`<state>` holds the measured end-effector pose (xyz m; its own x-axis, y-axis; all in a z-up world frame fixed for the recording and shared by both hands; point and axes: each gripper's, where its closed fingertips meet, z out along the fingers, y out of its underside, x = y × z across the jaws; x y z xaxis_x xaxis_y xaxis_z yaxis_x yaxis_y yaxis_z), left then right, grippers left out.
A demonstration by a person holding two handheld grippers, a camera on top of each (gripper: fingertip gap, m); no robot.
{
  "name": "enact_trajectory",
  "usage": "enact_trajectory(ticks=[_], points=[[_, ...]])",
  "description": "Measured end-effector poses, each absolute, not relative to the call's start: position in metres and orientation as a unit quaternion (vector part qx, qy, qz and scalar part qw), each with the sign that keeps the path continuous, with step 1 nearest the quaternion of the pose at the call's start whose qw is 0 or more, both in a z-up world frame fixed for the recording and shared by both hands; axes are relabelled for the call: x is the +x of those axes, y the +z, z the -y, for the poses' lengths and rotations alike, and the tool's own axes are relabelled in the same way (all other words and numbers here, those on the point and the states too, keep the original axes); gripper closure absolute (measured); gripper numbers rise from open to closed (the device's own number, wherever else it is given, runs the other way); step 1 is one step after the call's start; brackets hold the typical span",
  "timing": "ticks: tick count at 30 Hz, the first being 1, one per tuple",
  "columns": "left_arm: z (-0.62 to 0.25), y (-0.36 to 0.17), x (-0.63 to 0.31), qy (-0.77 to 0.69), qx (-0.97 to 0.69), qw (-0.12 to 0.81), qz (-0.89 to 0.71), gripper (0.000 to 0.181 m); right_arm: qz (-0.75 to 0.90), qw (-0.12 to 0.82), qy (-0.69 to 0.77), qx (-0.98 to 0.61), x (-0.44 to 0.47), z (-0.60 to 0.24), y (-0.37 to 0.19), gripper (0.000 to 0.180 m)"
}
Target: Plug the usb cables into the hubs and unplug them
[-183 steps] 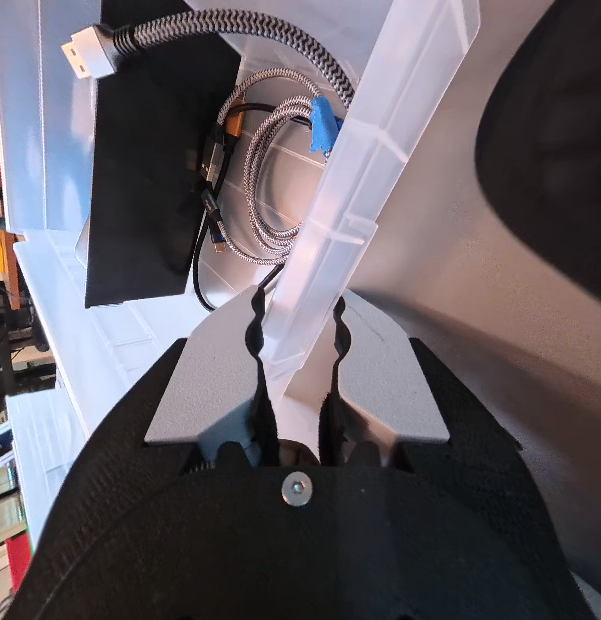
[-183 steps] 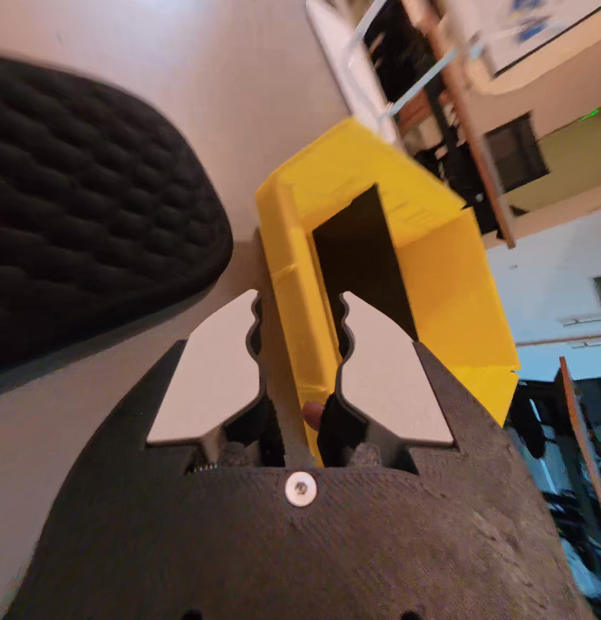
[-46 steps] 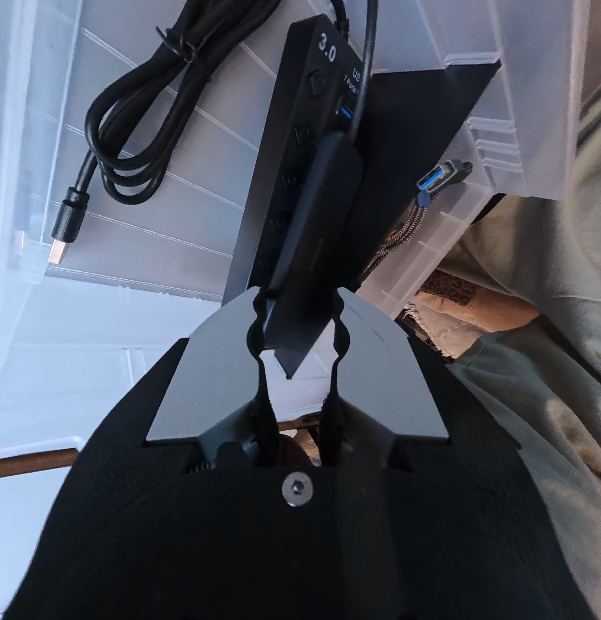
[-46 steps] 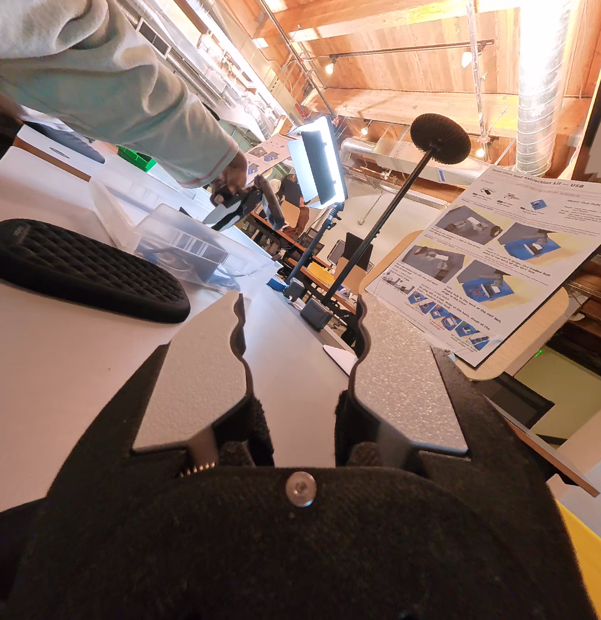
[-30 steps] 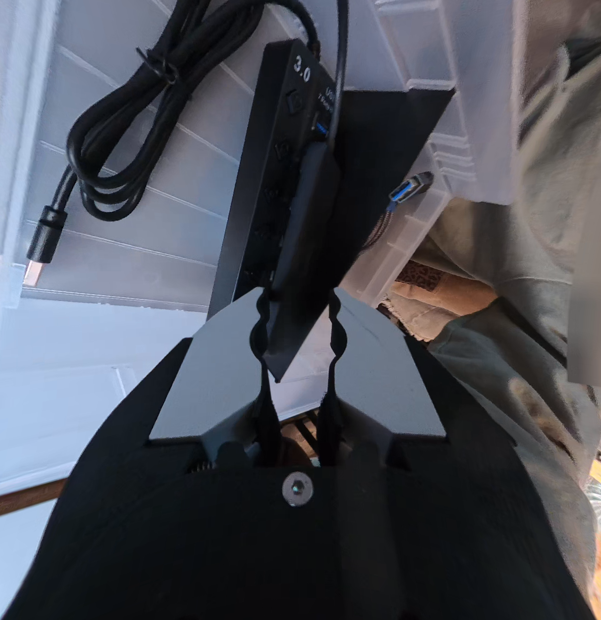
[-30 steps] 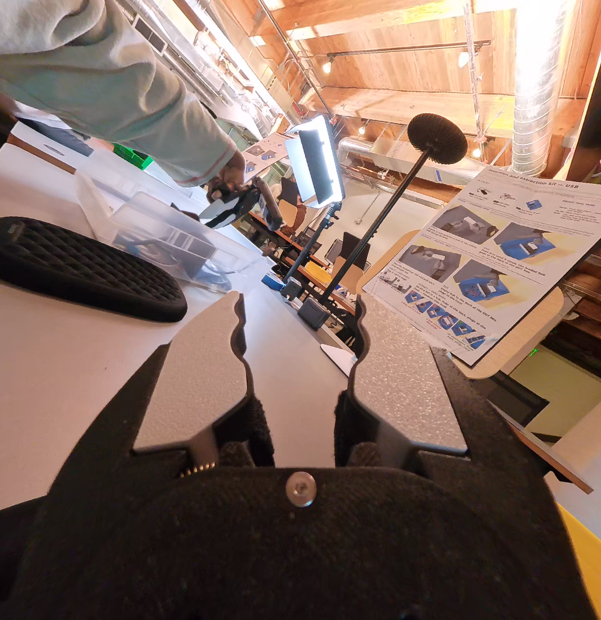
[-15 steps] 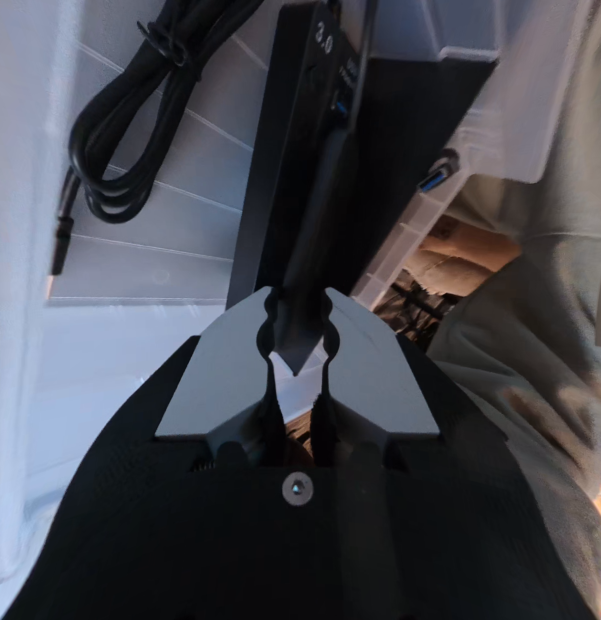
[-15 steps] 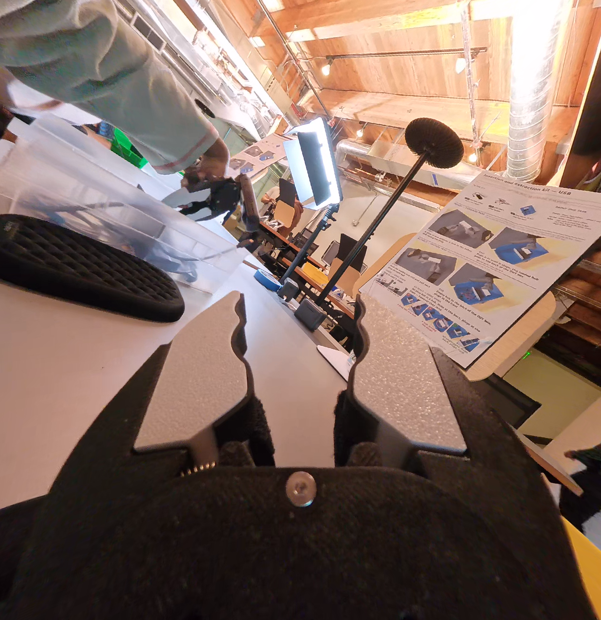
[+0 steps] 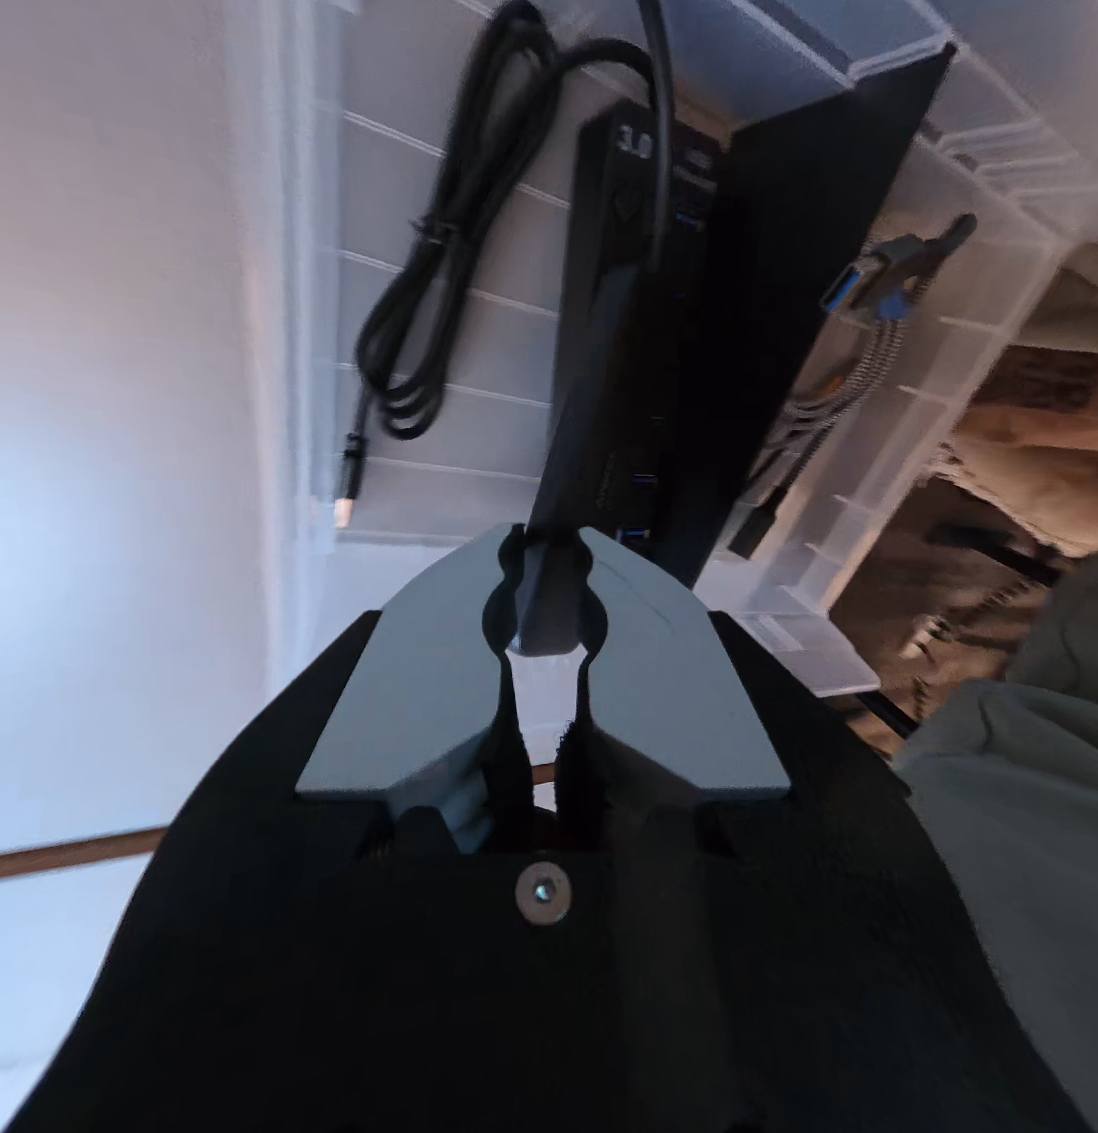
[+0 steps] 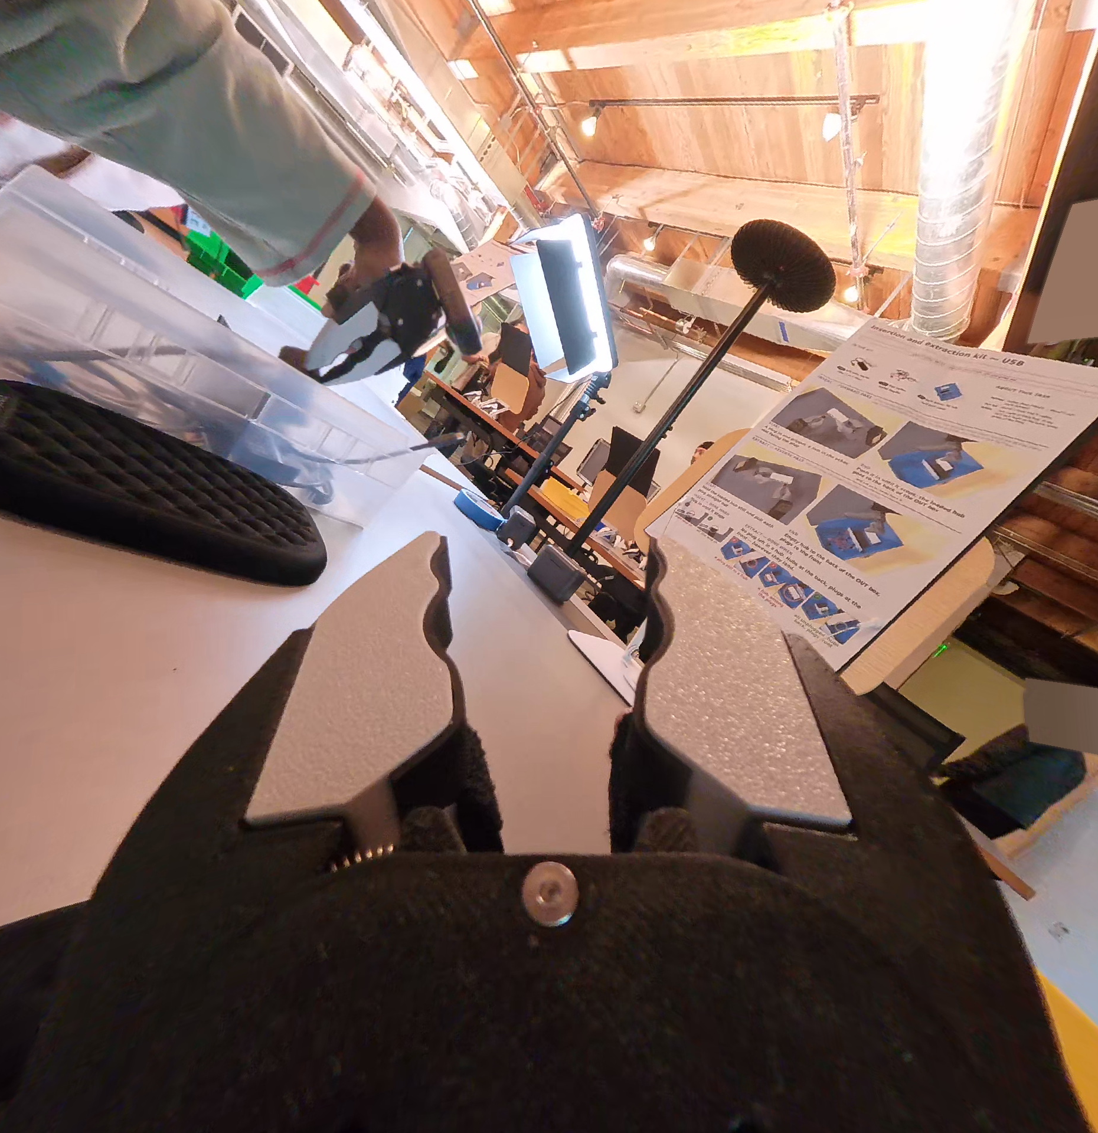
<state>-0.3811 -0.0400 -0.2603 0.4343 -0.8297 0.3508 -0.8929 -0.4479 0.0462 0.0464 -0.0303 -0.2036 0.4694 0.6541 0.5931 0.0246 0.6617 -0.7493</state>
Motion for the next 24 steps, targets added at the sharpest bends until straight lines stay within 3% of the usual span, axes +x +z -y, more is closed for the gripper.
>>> enact_trajectory(ticks=[11,20,24], points=[[-0.003,-0.219,-0.385,-0.056,0.841,-0.110,0.526,0.169,0.478,0.777,0.190,-0.363,0.046,0.028,-0.206,0.119],[-0.010,-0.136,-0.345,-0.312,0.742,-0.351,0.478,0.175,0.491,0.771,0.177,-0.364,0.041,0.028,-0.209,0.119],[0.004,-0.128,-0.327,-0.283,0.746,-0.368,0.478,0.181,0.490,0.776,0.174,-0.357,0.041,0.031,-0.206,0.119]])
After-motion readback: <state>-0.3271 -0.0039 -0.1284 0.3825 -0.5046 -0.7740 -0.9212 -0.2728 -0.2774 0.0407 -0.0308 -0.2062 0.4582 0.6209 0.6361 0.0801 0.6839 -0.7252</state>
